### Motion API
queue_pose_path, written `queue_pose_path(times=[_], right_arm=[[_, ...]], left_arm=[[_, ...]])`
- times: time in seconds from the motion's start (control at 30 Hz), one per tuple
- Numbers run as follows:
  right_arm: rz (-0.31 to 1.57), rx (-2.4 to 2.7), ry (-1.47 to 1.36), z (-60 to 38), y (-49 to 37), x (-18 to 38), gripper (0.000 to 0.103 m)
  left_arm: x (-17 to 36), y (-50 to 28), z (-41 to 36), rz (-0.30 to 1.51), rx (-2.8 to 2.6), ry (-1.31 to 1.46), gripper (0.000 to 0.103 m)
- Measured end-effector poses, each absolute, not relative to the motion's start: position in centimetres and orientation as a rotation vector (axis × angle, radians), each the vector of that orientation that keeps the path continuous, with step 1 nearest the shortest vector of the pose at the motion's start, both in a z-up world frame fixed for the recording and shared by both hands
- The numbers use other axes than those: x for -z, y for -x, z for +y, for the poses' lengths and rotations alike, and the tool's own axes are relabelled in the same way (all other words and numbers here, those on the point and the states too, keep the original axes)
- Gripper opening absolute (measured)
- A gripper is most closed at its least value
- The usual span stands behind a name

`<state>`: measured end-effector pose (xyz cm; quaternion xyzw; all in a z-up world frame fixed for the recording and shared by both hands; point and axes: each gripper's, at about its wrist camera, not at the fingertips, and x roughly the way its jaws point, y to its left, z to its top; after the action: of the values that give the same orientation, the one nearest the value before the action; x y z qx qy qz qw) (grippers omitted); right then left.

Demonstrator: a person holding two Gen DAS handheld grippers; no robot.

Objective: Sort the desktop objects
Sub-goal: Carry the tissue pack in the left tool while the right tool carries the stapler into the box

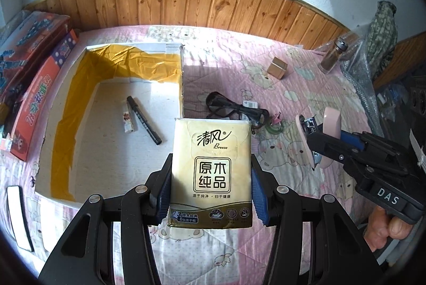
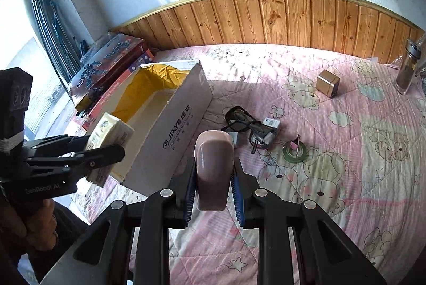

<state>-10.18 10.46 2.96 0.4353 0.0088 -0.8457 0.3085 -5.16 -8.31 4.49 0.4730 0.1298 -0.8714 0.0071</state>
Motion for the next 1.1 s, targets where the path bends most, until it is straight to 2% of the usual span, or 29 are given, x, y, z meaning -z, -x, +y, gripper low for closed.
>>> queue_pose_path(times=[0.13, 0.47, 0.6, 0.83, 1.1], right_arm=[[0.008, 2.148, -1.128, 7.4, 9.6, -3.6, 0.026], [0.152, 2.126, -0.987, 4.9, 7.0, -4.8, 0.026], [0.155, 2.138, -0.971, 4.8, 6.9, -5.0, 0.026], [0.154, 2.114, -1.011, 1.6, 9.3, -3.9, 0.026], [0.22, 2.104, -1.013, -2.3, 12.2, -2.5, 0.026]], left_arm=[[-3.1, 6.1, -10.1, 0.465, 2.619, -1.488, 0.053], [-3.2, 7.2, -13.4, 0.652, 2.435, -1.444, 0.053], [-3.3, 7.7, -14.0, 0.583, 2.481, -1.321, 0.053], [-1.9, 9.5, -18.0, 0.737, 2.451, -1.333, 0.053], [-0.3, 10.9, -21.2, 0.677, 2.382, -1.352, 0.053]])
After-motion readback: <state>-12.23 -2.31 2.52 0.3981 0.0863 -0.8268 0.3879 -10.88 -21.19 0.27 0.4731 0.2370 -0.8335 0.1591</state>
